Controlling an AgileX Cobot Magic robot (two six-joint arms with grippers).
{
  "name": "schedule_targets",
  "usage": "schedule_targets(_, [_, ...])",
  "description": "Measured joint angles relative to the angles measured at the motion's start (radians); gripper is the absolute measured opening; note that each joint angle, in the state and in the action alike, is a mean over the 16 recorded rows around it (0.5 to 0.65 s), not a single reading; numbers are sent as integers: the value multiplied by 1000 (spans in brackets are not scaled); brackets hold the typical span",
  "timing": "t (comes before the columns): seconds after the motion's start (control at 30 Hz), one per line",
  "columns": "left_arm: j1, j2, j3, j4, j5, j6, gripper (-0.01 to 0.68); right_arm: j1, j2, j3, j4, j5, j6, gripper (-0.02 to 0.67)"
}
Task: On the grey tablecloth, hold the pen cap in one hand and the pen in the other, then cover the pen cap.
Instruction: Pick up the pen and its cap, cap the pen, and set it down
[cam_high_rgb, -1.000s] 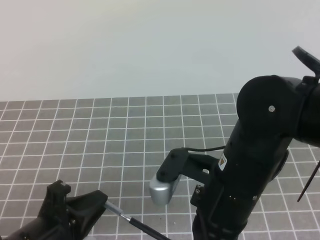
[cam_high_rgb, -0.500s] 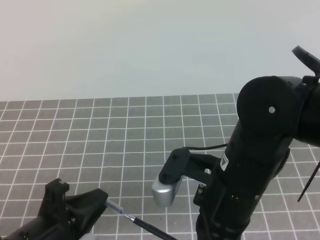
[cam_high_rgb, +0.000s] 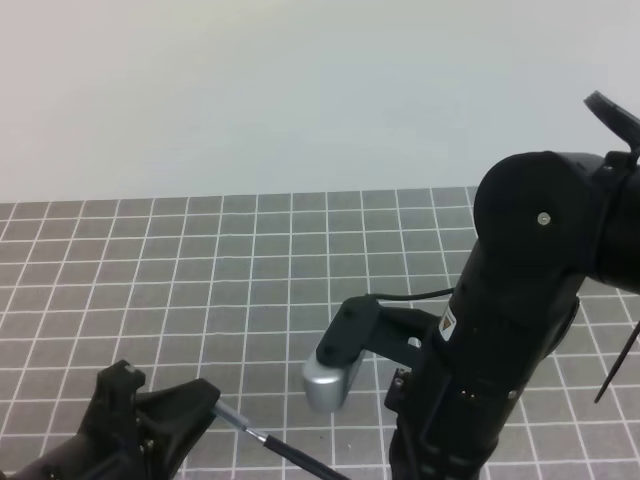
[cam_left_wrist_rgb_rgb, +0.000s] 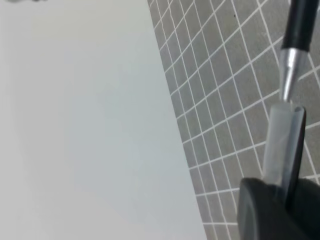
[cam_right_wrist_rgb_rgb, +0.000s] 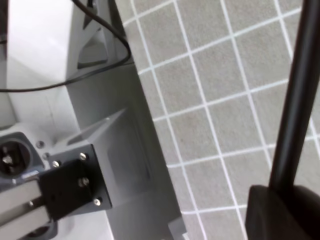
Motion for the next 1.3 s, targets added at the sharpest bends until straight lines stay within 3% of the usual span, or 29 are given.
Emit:
schedule_targets(0.43, [-5, 0, 0, 56, 9, -29, 0, 0, 59, -30, 21, 13, 3, -4])
schedule_targets(0.97, [-104, 0, 0, 136, 65, -49, 0, 1, 72, -83, 7, 0, -3, -4])
schedule_targets(1.3, [-117, 0, 0, 136, 63, -49, 1, 2, 72, -87, 17, 0, -2, -4])
